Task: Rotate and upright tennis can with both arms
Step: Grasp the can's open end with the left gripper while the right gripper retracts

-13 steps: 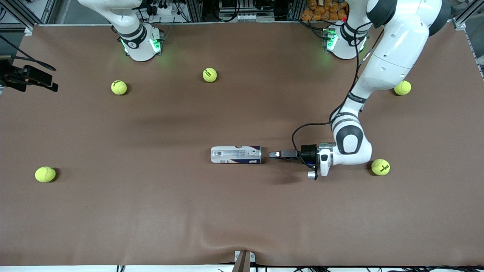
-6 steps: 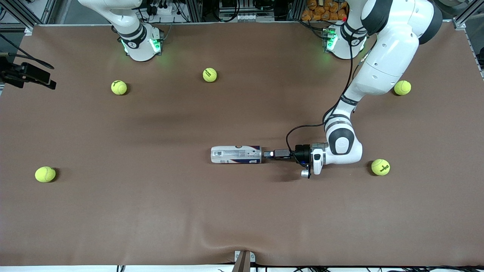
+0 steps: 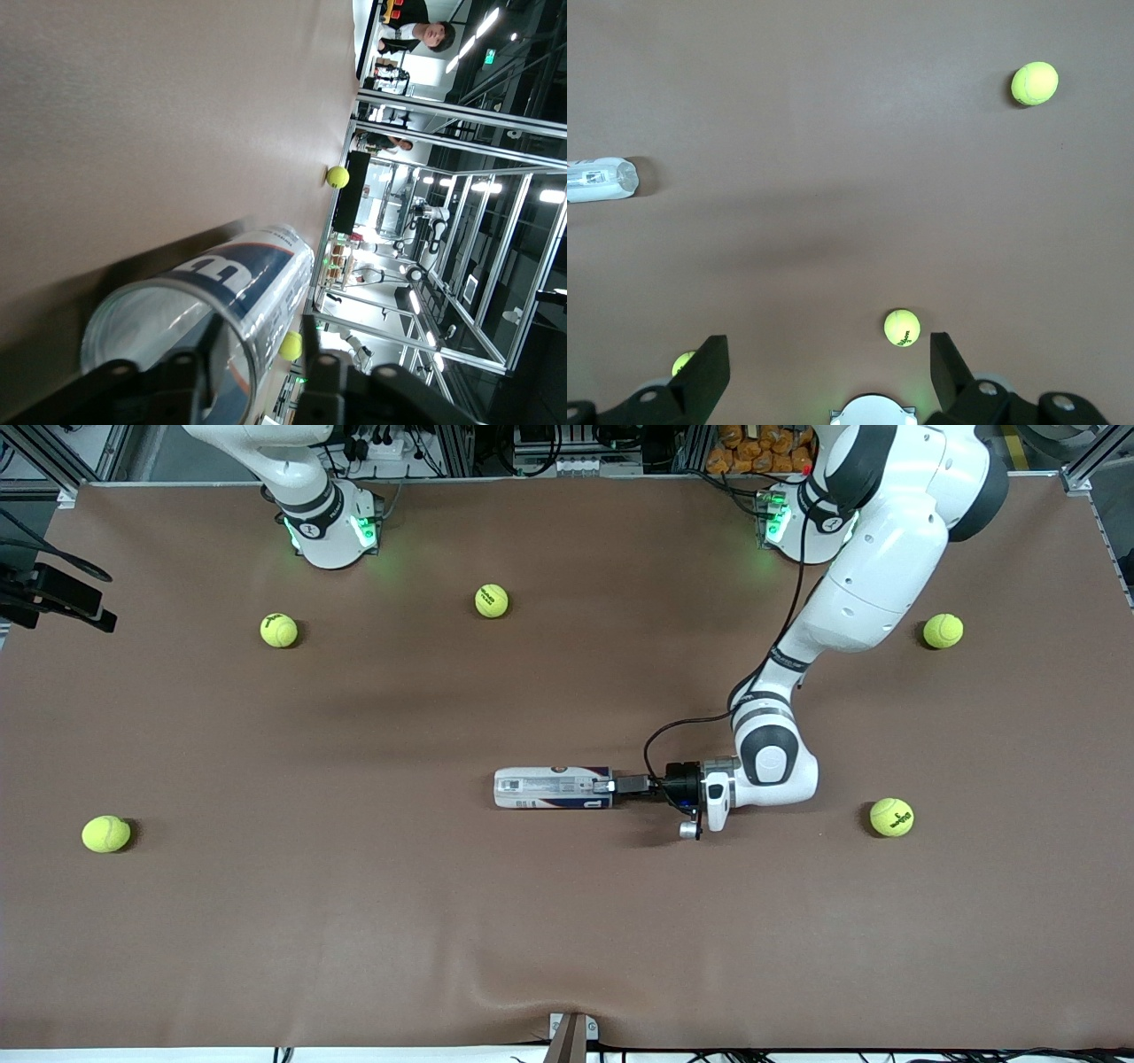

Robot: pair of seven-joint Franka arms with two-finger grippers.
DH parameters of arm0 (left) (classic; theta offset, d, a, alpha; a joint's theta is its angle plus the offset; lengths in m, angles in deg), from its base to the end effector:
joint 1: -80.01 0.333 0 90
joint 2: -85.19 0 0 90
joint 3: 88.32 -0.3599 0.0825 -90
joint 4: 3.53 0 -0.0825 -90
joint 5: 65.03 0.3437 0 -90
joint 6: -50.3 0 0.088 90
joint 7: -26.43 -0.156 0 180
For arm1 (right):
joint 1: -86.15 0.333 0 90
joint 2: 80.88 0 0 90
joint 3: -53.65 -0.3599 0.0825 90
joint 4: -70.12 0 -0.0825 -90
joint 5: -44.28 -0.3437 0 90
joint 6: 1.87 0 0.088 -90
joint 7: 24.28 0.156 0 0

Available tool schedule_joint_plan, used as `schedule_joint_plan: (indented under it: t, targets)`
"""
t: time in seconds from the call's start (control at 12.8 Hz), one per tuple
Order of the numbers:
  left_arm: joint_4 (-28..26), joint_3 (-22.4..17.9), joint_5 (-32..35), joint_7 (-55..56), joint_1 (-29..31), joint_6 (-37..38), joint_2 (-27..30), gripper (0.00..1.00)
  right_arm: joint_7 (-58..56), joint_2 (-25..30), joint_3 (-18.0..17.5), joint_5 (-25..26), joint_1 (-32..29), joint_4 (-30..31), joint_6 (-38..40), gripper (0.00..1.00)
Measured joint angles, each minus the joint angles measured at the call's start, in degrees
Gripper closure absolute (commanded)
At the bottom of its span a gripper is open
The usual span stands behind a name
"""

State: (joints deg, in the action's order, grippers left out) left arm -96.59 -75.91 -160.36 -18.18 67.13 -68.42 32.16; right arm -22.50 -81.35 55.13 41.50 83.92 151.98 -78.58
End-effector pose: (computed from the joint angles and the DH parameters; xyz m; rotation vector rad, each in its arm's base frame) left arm 0.6040 -0.3608 0.1500 1.7596 0.1818 -0.1532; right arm 0.4869 -0.0231 0.6562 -3.0859 0.1343 0.1503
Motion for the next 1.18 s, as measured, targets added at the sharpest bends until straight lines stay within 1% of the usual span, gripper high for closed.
schedule_joint_plan:
  t: [0.31, 0.55, 0.86, 0.94, 1.18]
  targets:
    - [1.9, 0.0, -0.3, 0.0, -0.5, -0.5, 0.2, 1.00, 0.0, 0.0, 0.0, 0.0, 0.0, -0.1, 0.0, 0.00]
    - [3.2, 0.0, -0.4, 0.5, 0.2, -0.5, 1.6, 1.00, 0.0, 0.0, -0.1, 0.0, 0.0, -0.2, 0.0, 0.00]
    - [3.8, -0.2, -0.3, 7.6, 0.9, -1.2, 8.1, 1.00, 0.0, 0.0, -0.1, 0.0, 0.0, -0.2, 0.0, 0.00]
    - [3.7, -0.3, 0.7, 9.9, 0.9, -1.5, 10.1, 1.00, 0.0, 0.0, -0.1, 0.0, 0.0, -0.2, 0.0, 0.00]
    - [3.8, -0.7, 11.3, 18.2, 0.9, -1.7, 15.2, 1.00, 0.0, 0.0, -0.1, 0.0, 0.0, -0.2, 0.0, 0.00]
